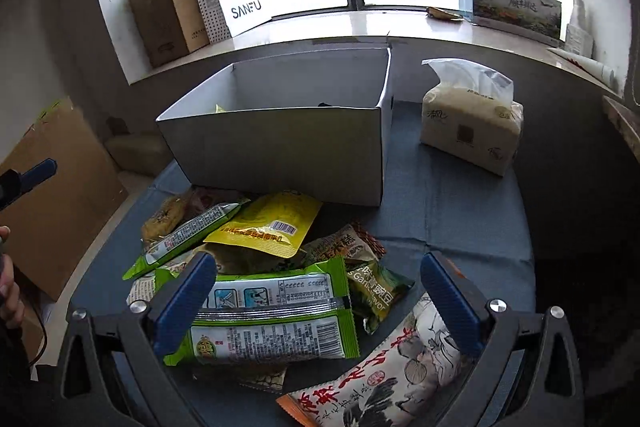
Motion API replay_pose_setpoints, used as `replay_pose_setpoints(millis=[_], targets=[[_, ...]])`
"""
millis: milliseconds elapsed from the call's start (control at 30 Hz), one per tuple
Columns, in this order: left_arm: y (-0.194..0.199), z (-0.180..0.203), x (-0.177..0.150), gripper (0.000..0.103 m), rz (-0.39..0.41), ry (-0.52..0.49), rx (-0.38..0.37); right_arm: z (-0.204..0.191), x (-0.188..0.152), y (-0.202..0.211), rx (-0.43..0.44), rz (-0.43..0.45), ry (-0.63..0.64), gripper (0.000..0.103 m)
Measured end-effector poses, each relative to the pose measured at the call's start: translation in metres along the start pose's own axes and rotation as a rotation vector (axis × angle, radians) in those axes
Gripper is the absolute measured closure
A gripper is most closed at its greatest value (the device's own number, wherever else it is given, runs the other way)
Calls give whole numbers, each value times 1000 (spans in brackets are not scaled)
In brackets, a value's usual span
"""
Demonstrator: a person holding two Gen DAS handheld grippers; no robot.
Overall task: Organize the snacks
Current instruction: 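Withdraw both tools from the box back toward the snack pile, then grasp the yellow sauce pouch with the right gripper while the left grasps a green wafer pack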
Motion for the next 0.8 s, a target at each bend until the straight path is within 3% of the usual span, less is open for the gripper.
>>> replay_pose_setpoints(millis=[67, 133, 233, 300, 367, 433, 500, 567, 600, 700, 800], targets=[[0, -5, -2, 0, 2, 16, 5, -13, 8, -12, 80, -25, 10, 0], [0, -9, -4, 0, 0, 30, 6, -20, 16, -32, 96, -83, -1, 0], [3, -11, -5, 0, 2, 32, 7, -17, 21, -71, 146, -223, -111, 0], [5, -13, -5, 0, 8, 32, 10, -13, 21, -92, 209, -285, -206, 0], [5, -15, -5, 0, 8, 41, 9, -14, 21, -109, 203, -318, -215, 4], [5, -18, -6, 0, 7, 51, 9, -18, 22, -120, 171, -332, -190, 15], [4, -19, -8, 0, 2, 55, 6, -23, 20, -127, 197, -373, -193, 48], [4, -20, -9, 0, -1, 56, 6, -27, 19, -130, 235, -391, -220, 50], [4, -20, -9, 0, -1, 57, 5, -29, 19, -129, 242, -387, -211, 57], [5, -23, -11, 0, -2, 58, 11, -28, 25, -116, 246, -323, -202, 69], [6, -28, -12, 0, -7, 64, 23, -23, 32, -92, 219, -241, -179, 75]])
Point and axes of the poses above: each gripper's, at about its wrist camera, not at the fingertips, and y roughly against the way its jaws point, z to its right, x to its top, the point moved 6 cm from there along -y, roughly the way its jaws point, and after that the axes turned 14 degrees about -x, right-handed, at the moved point
